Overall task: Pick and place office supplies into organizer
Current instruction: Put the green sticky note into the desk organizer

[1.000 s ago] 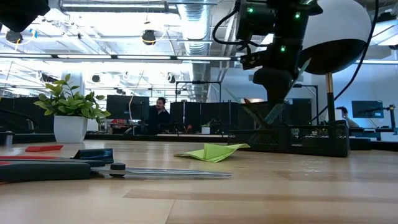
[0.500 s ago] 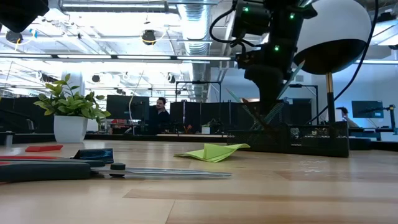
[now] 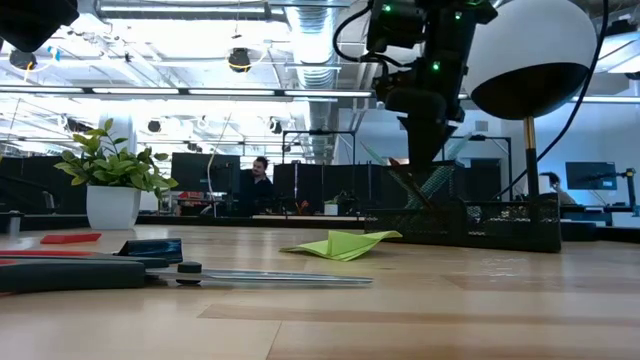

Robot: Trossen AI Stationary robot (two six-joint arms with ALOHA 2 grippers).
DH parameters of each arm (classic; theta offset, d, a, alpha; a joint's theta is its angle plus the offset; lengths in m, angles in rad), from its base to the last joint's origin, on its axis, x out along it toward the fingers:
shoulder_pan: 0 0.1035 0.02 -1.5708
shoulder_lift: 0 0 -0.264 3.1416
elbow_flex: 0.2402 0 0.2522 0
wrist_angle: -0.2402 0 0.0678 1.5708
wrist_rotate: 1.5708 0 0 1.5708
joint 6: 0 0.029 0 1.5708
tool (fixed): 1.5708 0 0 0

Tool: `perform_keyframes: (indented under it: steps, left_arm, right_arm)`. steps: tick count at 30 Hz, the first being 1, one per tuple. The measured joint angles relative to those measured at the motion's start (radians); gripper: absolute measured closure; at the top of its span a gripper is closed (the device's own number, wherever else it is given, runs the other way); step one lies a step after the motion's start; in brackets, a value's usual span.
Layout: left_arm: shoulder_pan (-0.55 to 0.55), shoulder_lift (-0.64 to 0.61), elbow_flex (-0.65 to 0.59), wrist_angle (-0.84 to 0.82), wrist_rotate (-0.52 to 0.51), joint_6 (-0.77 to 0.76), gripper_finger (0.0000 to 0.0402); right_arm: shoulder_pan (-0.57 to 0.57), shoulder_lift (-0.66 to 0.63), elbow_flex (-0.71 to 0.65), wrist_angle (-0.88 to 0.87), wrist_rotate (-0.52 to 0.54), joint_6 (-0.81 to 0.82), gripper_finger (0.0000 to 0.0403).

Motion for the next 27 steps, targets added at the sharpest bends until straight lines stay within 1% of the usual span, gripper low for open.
perform_keyframes:
  steps: [5,7,9,12,17,21,24,27]
  left_arm:
    - [0.000,0.000,0.000,-0.002,0.000,0.000,0.0287]
    - [0.000,0.000,0.000,-0.012,0.000,0.000,0.0287]
    - [0.000,0.000,0.000,-0.024,0.000,0.000,0.0287]
    - [0.000,0.000,0.000,-0.024,0.000,0.000,0.0287]
    - [0.000,0.000,0.000,-0.021,0.000,0.000,0.0287]
    - [0.000,0.000,0.000,-0.020,0.000,-0.001,0.0287]
    - [-0.001,0.000,0.000,-0.021,0.004,-0.015,0.0287]
    - [-0.002,0.000,0.000,-0.021,0.009,-0.017,0.0287]
  right_arm:
    - [-0.001,-0.001,0.000,-0.005,0.001,0.000,0.0199]
    - [-0.001,-0.001,0.002,0.009,-0.001,-0.001,0.0189]
    - [0.002,-0.001,0.021,0.005,-0.005,-0.011,0.0187]
    - [0.010,-0.001,0.076,-0.015,-0.003,-0.024,0.0201]
    - [0.032,-0.001,0.223,-0.040,-0.001,-0.001,0.0237]
    - [0.069,-0.001,0.321,-0.045,-0.001,-0.021,0.0256]
    - [0.110,-0.002,0.364,-0.034,-0.003,0.038,0.0267]
    - [0.169,-0.002,0.366,0.008,-0.073,0.100,0.0272]
